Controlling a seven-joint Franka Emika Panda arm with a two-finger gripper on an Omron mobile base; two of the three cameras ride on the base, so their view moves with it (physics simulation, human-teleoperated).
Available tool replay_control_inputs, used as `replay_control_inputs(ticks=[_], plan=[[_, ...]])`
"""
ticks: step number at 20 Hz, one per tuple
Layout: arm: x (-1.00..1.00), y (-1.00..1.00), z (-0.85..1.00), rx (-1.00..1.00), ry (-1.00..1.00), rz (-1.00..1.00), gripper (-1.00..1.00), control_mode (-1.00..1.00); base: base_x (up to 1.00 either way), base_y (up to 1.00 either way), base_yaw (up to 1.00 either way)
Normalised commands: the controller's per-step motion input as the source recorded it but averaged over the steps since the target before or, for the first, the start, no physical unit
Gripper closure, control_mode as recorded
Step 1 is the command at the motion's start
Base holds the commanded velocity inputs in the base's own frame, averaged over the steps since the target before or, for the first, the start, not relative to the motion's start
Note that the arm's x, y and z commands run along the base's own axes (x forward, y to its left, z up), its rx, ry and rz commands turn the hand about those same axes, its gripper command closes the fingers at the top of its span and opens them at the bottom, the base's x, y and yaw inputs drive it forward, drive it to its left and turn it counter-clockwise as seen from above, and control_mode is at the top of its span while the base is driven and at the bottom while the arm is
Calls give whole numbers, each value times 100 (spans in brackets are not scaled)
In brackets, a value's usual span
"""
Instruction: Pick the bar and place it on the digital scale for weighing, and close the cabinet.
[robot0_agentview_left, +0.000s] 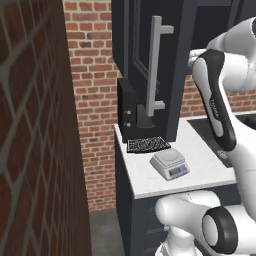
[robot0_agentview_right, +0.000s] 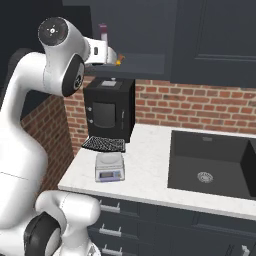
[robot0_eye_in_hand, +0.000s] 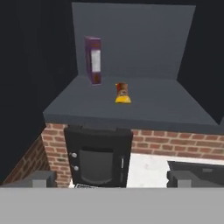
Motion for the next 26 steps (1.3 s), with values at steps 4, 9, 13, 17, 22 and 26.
replay_control_inputs(ticks=[4, 9, 13, 17, 22, 26], plan=[[66, 0, 0, 0, 4, 0, -100, -100, 0, 0, 0], [62, 0, -1, 0, 5, 0, -100, -100, 0, 0, 0], [55, 0, -7, 0, 5, 0, -100, -100, 0, 0, 0], [48, 0, -13, 0, 5, 0, -100, -100, 0, 0, 0], [45, 0, -18, 0, 5, 0, -100, -100, 0, 0, 0], [39, 0, -13, 0, 1, 0, -100, -100, 0, 0, 0]])
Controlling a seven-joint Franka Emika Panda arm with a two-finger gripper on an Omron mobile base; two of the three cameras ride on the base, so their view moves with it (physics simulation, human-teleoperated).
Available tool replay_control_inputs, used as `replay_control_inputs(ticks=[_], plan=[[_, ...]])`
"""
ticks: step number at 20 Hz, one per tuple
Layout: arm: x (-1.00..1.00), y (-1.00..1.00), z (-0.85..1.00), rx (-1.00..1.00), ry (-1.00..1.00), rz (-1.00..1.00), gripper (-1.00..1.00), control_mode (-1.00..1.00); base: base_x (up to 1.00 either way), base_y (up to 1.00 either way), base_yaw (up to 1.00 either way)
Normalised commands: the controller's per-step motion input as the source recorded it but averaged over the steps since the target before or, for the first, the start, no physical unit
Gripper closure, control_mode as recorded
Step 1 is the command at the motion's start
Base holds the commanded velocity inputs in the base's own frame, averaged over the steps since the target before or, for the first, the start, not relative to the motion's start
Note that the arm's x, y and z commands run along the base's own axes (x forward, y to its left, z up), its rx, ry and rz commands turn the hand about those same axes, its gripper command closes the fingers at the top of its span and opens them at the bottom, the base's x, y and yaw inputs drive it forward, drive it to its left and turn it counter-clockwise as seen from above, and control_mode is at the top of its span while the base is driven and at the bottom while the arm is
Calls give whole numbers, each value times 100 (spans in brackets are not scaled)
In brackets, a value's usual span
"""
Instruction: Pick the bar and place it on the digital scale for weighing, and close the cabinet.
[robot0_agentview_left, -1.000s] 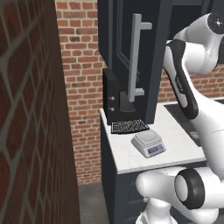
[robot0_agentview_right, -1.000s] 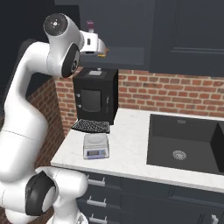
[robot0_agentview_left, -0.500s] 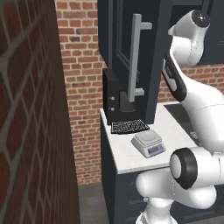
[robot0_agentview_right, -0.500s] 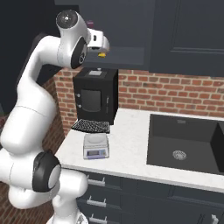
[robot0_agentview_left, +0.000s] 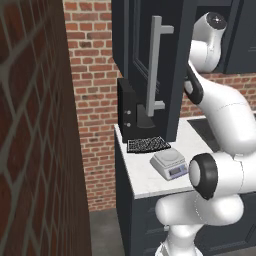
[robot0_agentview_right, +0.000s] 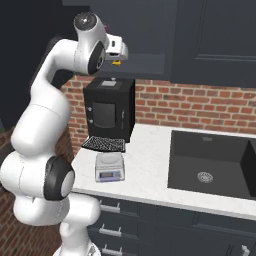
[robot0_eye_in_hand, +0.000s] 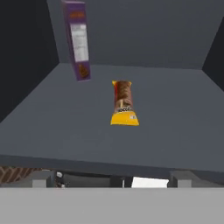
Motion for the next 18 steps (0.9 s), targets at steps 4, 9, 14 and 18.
replay_control_inputs(ticks=[4, 9, 14, 18], plan=[[36, 0, -3, 0, 1, 0, -100, -100, 0, 0, 0], [19, -3, 0, 0, 0, 0, -100, -100, 0, 0, 0], [12, -5, 0, 0, 0, 2, -100, -100, 0, 0, 0], [16, -3, 0, 0, 0, 1, -100, -100, 0, 0, 0]])
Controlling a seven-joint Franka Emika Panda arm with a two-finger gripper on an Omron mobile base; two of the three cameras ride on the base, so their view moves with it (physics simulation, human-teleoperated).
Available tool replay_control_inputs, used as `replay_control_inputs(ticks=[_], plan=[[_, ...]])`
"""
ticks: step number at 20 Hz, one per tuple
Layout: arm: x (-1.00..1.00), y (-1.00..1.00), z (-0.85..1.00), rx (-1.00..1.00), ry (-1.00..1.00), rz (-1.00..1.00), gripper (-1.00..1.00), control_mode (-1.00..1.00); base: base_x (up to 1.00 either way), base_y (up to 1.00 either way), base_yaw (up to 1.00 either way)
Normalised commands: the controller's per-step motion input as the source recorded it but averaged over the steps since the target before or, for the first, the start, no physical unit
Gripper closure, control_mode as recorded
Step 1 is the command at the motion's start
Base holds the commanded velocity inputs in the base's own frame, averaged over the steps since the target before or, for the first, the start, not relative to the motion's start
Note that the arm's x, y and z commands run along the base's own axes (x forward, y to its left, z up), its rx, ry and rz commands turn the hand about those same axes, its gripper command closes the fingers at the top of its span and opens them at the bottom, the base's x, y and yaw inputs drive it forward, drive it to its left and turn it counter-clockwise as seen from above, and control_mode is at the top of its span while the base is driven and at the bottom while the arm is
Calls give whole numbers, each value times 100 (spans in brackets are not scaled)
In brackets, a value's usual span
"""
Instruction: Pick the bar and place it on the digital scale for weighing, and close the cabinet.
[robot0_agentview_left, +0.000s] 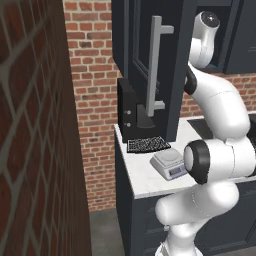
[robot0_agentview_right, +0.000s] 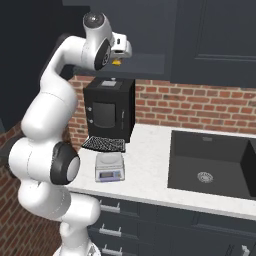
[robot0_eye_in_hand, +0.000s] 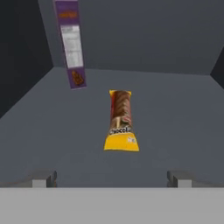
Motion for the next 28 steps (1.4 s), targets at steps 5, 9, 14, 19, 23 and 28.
replay_control_inputs(ticks=[5, 9, 14, 19, 23, 28], plan=[[11, -5, 0, 0, 0, 2, -100, -100, 0, 0, 0], [19, 0, -1, 0, 0, 2, -100, -100, 0, 0, 0], [37, 0, -8, 0, 3, 0, -100, -100, 0, 0, 0], [34, 0, -10, 0, 4, 0, -100, -100, 0, 0, 0], [29, -1, -7, 0, 4, 0, -100, -100, 0, 0, 0], [19, -3, -13, 0, 2, 1, -100, -100, 0, 0, 0]])
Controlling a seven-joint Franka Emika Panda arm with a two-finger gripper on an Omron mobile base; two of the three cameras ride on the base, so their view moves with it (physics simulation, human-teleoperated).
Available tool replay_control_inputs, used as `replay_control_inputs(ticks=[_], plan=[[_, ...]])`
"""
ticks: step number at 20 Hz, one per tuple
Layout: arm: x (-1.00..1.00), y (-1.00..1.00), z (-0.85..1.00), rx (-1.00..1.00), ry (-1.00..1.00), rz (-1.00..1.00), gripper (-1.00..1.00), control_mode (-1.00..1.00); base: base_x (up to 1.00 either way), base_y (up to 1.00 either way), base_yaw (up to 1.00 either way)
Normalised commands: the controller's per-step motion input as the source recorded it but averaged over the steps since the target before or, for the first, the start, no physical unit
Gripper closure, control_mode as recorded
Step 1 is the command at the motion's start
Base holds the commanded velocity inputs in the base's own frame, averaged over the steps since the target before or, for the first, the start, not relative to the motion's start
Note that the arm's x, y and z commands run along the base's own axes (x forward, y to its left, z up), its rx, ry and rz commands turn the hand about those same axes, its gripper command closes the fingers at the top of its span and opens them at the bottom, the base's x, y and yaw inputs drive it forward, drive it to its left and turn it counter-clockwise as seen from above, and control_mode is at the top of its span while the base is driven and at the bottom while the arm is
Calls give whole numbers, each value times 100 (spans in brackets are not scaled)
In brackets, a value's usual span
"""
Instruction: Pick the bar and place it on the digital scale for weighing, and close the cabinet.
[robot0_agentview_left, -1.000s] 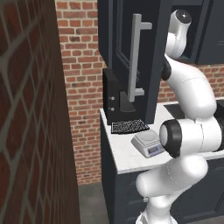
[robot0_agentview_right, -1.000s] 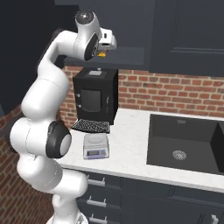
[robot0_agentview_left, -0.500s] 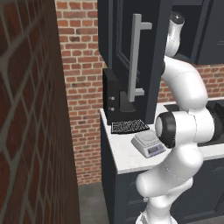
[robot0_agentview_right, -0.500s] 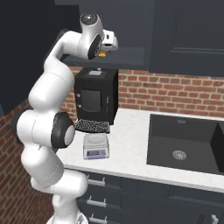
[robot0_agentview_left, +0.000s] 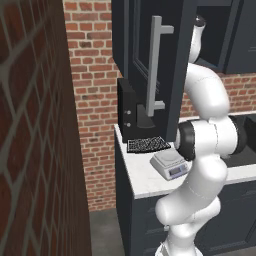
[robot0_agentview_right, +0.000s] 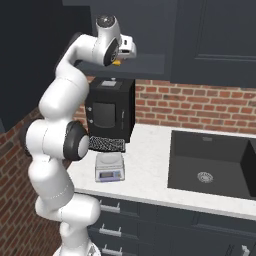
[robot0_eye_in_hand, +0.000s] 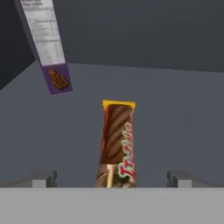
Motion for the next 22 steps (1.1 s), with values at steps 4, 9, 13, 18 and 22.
replay_control_inputs(ticks=[4, 9, 13, 18, 22], plan=[[20, -4, -23, 0, 4, 3, -100, -100, 0, 0, 0], [21, -4, -28, 0, 4, 3, -100, -100, 0, 0, 0], [25, 0, -48, 0, 0, 3, 100, -100, 0, 0, 0], [13, 0, -30, 0, 0, 4, 100, -100, 0, 0, 0], [1, 0, -24, 0, 0, 4, 100, -100, 0, 0, 0]])
